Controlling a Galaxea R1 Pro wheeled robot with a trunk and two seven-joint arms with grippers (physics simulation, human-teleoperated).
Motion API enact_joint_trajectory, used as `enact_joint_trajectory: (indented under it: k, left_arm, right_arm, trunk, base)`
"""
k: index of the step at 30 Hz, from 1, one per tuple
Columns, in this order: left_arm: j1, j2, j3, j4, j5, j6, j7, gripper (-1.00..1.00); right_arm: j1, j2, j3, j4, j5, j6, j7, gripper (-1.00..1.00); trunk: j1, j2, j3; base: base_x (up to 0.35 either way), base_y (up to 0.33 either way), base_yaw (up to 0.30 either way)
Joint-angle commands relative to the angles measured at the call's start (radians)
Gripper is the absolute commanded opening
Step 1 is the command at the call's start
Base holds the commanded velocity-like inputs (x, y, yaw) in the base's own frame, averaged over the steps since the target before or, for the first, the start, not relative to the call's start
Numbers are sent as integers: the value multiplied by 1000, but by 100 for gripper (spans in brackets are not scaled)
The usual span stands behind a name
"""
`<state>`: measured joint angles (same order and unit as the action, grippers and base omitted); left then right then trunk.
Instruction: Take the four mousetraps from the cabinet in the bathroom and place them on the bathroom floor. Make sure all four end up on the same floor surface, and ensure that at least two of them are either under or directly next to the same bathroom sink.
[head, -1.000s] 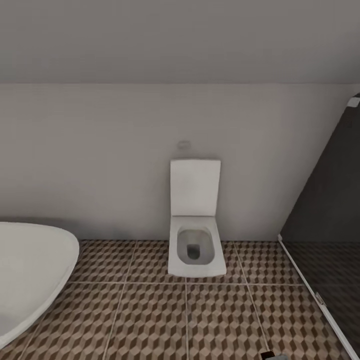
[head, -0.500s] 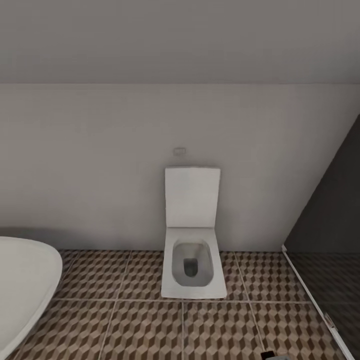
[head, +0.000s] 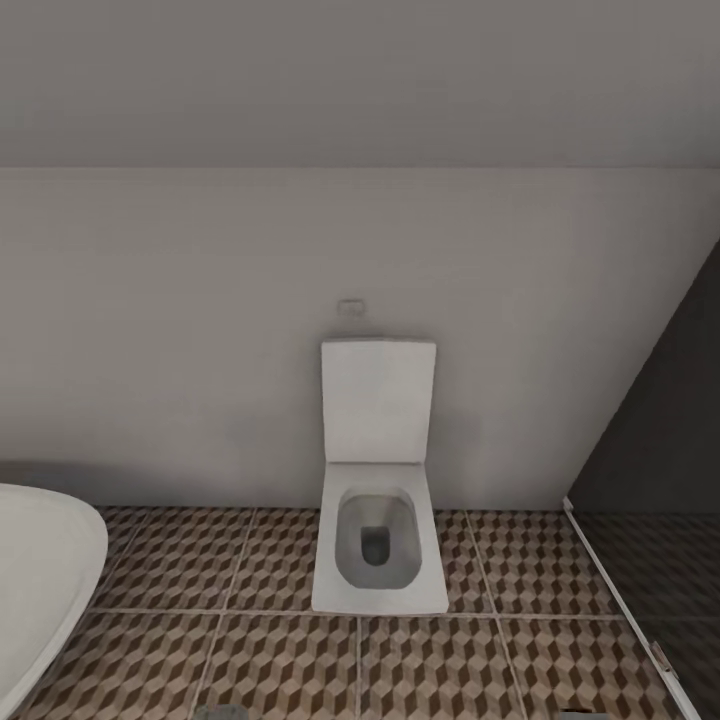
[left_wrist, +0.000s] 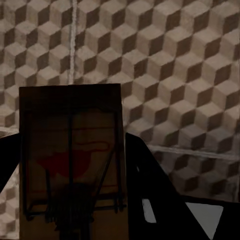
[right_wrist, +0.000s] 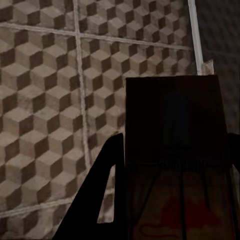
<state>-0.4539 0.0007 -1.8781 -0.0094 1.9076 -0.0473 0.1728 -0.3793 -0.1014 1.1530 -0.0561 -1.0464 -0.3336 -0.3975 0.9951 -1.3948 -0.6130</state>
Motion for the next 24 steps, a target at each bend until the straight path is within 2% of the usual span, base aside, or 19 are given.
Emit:
enact_joint_trajectory:
  k: [1,5,8,11,14,16,21,22,24]
  left_arm:
    - [-5,-5,3,6,11,4,11,-100]
    - [-85,-19,19,16,21,106,15,-100]
    - [-207,-23,23,18,24,277,14,-100]
    - [-311,-24,25,18,25,400,14,-100]
    - [-382,-26,26,19,25,439,15,-100]
    - [-422,-31,26,19,25,450,16,-100]
    - [-571,-34,26,22,26,476,16,-100]
    - [-618,-33,26,23,26,502,16,-100]
    - [-674,-33,27,23,27,547,16,-100]
  right_arm:
    - [-11,6,9,-10,-9,32,-24,-100]
    - [-119,21,8,-41,-13,163,-53,-100]
    - [-251,27,6,-45,-17,301,-70,-100]
    - [-394,28,0,-43,-22,434,-155,-100]
    - [-487,27,-25,-43,-35,502,-215,-100]
    - [-531,26,-41,-43,-39,534,-231,-100]
    - [-644,25,-59,-40,-45,616,-245,-100]
    - [-669,25,-60,-39,-45,638,-246,-100]
    - [-705,23,-61,-36,-46,674,-246,-100]
  trunk:
    - [0,0,-1]
    - [0,0,-1]
    - [0,0,-1]
    - [0,0,-1]
    - [0,0,-1]
    - [0,0,-1]
    - [0,0,-1]
    - [0,0,-1]
    - [0,0,-1]
  base:
    - [0,0,0]
    - [0,0,0]
    - [0,0,0]
    - [0,0,0]
    - [0,0,0]
    - [0,0,0]
    - [0,0,0]
    - [0,0,0]
    - [0,0,0]
